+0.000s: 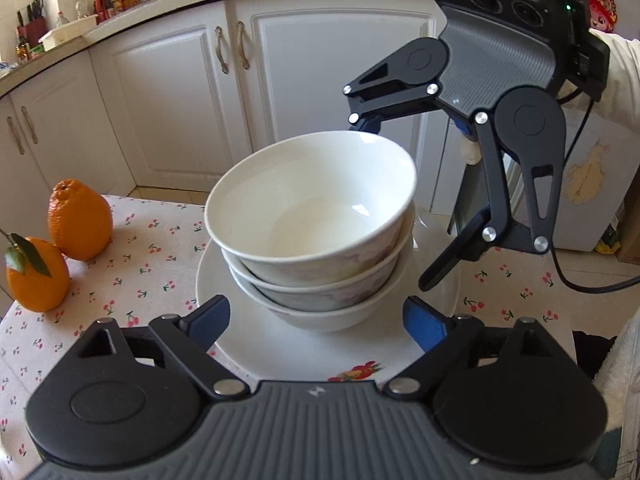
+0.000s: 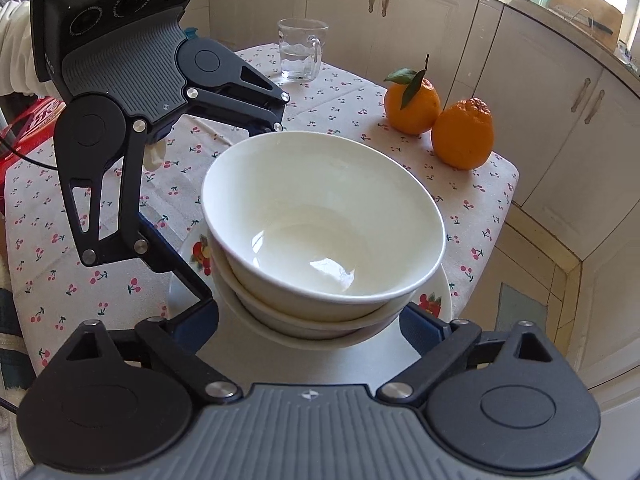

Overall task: Organize plates and bowls
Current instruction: 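Open both grippers and withdraw them from the bowls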

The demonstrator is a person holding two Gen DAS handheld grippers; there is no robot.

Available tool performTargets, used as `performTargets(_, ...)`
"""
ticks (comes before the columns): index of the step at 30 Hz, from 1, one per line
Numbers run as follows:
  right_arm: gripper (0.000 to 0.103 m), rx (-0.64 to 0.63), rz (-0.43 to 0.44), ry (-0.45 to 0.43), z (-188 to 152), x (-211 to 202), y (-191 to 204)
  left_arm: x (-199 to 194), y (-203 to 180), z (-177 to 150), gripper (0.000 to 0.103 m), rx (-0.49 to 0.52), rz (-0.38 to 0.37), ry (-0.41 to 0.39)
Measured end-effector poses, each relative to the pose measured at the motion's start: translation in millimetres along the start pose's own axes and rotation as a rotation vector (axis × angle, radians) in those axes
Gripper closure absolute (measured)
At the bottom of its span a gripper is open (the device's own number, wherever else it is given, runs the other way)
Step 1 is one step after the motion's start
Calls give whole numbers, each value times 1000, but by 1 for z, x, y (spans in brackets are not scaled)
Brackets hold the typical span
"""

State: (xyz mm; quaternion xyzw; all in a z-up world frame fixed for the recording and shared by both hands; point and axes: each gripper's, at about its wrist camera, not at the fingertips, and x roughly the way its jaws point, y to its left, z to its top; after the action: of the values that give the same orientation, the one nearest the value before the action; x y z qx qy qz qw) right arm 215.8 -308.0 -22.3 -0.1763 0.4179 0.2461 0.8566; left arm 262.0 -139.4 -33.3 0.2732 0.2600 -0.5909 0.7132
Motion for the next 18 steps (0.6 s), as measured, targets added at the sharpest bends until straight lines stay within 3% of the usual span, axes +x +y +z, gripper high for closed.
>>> performTargets(5,0,38,-77,-21,-2,-23,22,-39,-21,-10,3,-73,136,-100)
performTargets(8,0,90,-195,-30,-2,-37,42,-60,-36,-16,0,-152,217,-163)
performTargets(12,0,247,-334,-47,-3,-54,62,-82,-65,-21,1,-254,404,-235)
performTargets(18,0,473,-506,-82,-15,-75,99,-109,-97,-29,1,-436,631,-262)
